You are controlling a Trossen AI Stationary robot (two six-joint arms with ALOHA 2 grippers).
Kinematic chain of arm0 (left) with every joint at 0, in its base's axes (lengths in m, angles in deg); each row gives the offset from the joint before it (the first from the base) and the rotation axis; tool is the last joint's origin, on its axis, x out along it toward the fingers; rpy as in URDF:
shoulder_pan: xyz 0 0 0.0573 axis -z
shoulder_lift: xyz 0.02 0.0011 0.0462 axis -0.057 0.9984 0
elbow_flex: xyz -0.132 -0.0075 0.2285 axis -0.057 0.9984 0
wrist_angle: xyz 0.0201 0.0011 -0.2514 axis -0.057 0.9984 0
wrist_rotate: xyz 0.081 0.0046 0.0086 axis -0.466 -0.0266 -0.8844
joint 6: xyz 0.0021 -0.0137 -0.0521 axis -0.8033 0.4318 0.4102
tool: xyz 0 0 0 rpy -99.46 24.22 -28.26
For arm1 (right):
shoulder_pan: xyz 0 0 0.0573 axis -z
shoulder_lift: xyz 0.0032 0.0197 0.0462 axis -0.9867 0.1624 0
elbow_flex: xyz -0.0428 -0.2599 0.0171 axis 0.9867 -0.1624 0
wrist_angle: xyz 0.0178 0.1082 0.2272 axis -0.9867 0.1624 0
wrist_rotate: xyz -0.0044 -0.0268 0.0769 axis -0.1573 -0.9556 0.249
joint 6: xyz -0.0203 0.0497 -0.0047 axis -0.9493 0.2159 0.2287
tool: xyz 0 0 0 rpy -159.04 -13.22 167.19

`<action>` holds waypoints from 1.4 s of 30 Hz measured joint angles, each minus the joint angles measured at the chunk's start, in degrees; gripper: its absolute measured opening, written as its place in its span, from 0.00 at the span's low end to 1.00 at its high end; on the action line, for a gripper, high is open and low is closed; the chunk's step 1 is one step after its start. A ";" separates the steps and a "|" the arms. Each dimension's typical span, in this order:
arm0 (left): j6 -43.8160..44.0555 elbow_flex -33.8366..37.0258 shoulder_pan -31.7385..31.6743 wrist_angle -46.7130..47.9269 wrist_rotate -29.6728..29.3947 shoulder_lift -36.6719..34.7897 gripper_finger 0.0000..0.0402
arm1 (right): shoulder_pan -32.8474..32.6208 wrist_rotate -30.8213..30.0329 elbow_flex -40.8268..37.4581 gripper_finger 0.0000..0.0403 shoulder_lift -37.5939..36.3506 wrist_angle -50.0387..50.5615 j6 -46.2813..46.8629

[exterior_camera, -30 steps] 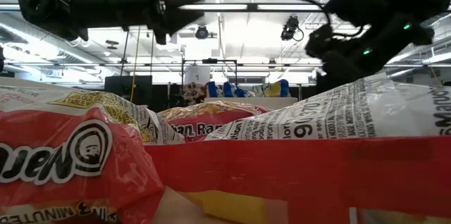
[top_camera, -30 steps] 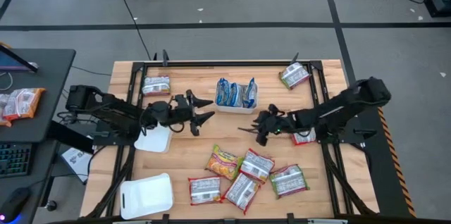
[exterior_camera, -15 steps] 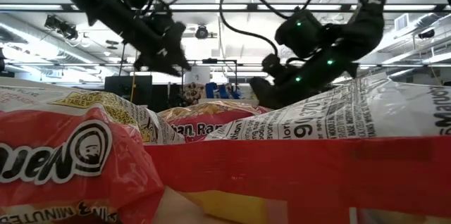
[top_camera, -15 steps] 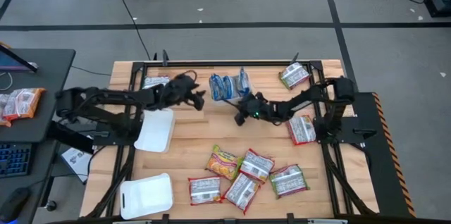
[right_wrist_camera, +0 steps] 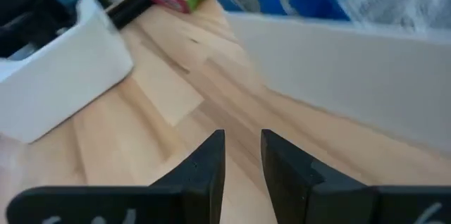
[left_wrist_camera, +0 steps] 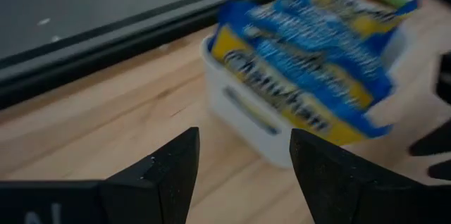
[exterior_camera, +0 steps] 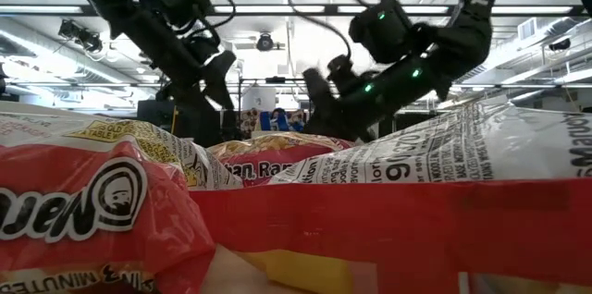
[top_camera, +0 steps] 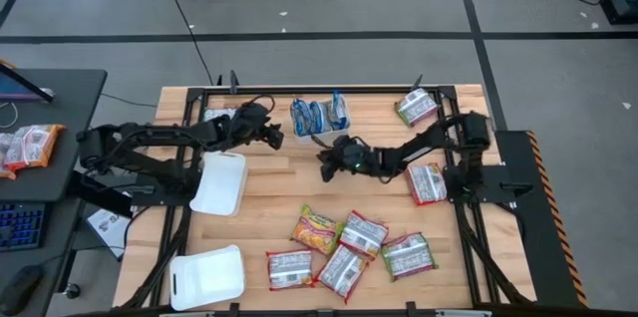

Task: Sort Maruchan noodles
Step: Adjust the top white bin, then put the green noodle pack into the middle white bin

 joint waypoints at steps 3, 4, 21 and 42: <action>0.00 0.63 0.15 2.11 -0.18 0.00 0.56 | -1.42 -3.28 4.01 0.24 5.02 0.00 4.58; -0.15 0.61 0.18 3.38 -0.11 -0.10 0.56 | -1.66 -3.93 5.81 0.24 6.79 -0.02 5.74; 12.01 -2.45 -16.64 32.91 0.22 -0.83 0.56 | 8.01 1.65 20.68 0.23 13.47 7.26 7.36; -25.97 -2.52 -28.52 39.11 -2.53 5.08 0.56 | -10.33 17.18 16.24 0.64 7.96 23.25 -9.66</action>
